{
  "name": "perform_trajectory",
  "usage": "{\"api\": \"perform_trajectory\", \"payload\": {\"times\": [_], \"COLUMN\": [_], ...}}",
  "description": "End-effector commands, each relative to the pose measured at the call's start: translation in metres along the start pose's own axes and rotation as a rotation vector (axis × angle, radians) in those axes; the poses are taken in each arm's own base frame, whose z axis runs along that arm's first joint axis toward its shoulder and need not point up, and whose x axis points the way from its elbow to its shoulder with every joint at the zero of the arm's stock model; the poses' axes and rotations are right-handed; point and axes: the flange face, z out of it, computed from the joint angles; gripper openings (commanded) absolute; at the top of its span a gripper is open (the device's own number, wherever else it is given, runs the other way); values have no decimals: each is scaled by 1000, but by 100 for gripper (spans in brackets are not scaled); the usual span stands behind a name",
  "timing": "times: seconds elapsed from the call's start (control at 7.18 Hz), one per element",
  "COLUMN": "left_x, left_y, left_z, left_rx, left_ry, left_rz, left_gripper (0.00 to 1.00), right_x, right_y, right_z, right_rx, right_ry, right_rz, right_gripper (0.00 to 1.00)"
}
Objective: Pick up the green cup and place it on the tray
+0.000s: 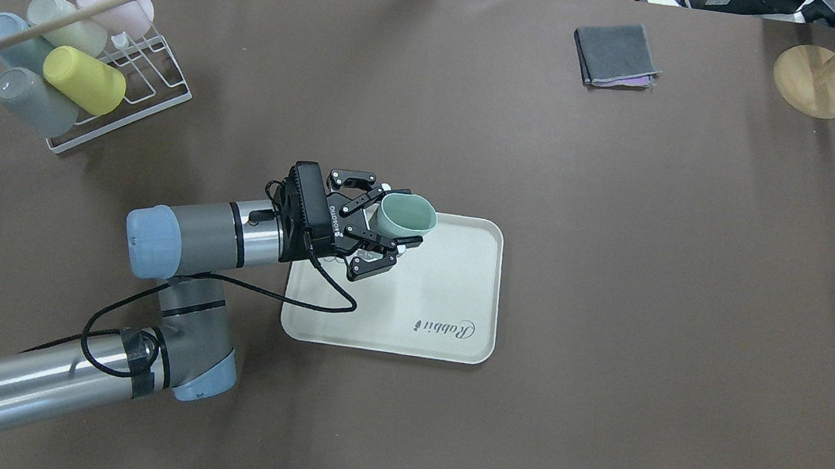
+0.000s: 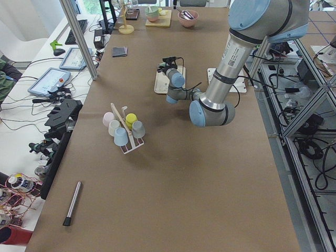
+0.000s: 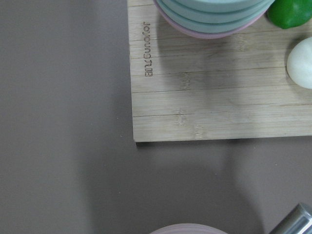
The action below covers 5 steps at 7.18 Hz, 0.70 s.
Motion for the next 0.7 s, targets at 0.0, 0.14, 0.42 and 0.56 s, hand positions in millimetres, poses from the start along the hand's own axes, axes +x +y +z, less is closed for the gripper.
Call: {"api": "perform_trajectory", "payload": {"times": [0.0,0.14,0.42,0.56], "left_x": [9,13,20,21], "left_y": [5,6,23,25], "left_z": [2,2,-4,-4], "left_rx": [-5,4,30,30], "left_ry": [12,20,41,42], "left_rz": [-5,-5,-13,-12], "left_gripper": [33,33,33,33], "right_x": [-1,0,-1,-1], "right_y": [0,0,0,0], "right_z": [-1,0,-1,-1], "right_rx": [2,1,2,4], "right_ry": [0,2,2,1], "right_rz": [-3,0,-1,-4], "right_gripper": [100,100,100,100]}}
